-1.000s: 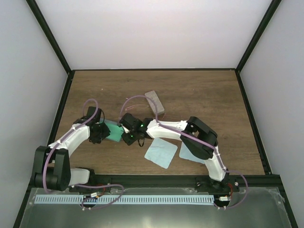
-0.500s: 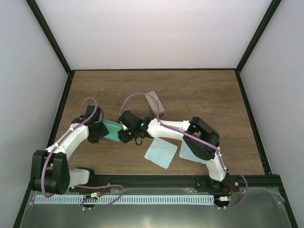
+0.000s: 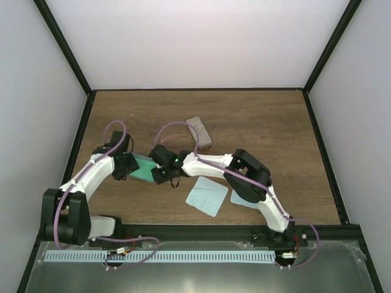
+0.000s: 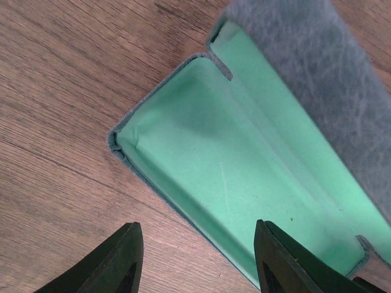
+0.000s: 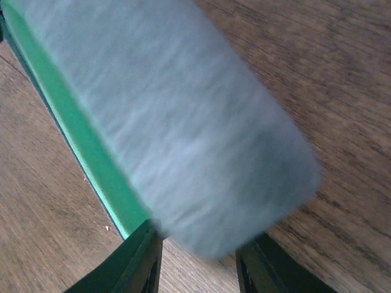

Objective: Organize the sunglasses
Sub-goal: Adjust the sunglasses case at the center of the board.

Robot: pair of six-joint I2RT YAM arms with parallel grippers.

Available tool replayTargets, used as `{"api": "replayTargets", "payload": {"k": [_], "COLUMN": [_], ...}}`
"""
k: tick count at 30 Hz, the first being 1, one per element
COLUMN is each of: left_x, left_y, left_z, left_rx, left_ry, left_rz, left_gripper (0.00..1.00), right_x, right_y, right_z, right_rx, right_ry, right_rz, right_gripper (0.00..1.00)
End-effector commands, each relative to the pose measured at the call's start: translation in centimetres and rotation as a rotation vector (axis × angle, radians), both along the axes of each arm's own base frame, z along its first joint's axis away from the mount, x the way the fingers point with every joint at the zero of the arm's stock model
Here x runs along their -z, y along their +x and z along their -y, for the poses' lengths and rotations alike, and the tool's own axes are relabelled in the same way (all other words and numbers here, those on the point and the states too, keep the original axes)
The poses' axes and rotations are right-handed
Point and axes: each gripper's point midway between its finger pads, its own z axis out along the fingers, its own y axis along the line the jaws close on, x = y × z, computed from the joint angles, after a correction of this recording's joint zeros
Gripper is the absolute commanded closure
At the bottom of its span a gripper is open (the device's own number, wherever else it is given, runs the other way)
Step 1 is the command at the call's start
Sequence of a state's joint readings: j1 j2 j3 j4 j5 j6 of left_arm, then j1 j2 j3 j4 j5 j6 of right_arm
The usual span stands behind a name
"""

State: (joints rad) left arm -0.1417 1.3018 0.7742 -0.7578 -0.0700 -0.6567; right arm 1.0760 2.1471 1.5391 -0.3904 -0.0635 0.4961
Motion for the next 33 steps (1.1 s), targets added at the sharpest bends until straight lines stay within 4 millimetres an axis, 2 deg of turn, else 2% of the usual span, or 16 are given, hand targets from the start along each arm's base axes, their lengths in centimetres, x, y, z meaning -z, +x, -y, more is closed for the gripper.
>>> {"api": "replayTargets", "payload": {"k": [1, 8, 18, 22, 26, 30, 33], "left_x": [-0.2, 0.0, 0.3, 0.4, 0.3, -0.1, -0.3], "left_y": [0.1, -0.4, -0.9, -1.0, -0.5, -0.4, -0.8], "left_z": [-0.6, -1.2, -1.1, -0.9, -0.5, -0.1, 0.1], "left_rx": [0.005, 0.005, 0.011, 0.019, 0.023, 0.020, 0.008], "left_ry": [0.032, 0.060, 0.051, 0.043, 0.022, -0.003, -0.024], "left_rz": [-0.005, -0.015, -0.028, -0.030, -0.016, 0.008, 0.023], "left_gripper": [0.49, 0.49, 0.49, 0.49, 0.49, 0.48, 0.49], "right_x": [-0.1, -0.2, -0.1, -1.8, -3.8, -5.6, -5.8], "right_y": [0.9, 2.6, 7.3, 8.8, 8.2, 6.9, 5.6], "right_z": [-0.6, -0.2, 0.5, 0.6, 0.9, 2.4, 3.8], "right_rx": [0.033, 0.059, 0.133, 0.150, 0.139, 0.130, 0.111], "right_ry": [-0.013, -0.041, -0.040, -0.019, 0.019, 0.049, 0.053], "right_rz": [0.018, 0.061, 0.082, 0.118, 0.125, 0.135, 0.128], "right_gripper": [0.68, 0.80, 0.81, 0.80, 0.79, 0.76, 0.75]}}
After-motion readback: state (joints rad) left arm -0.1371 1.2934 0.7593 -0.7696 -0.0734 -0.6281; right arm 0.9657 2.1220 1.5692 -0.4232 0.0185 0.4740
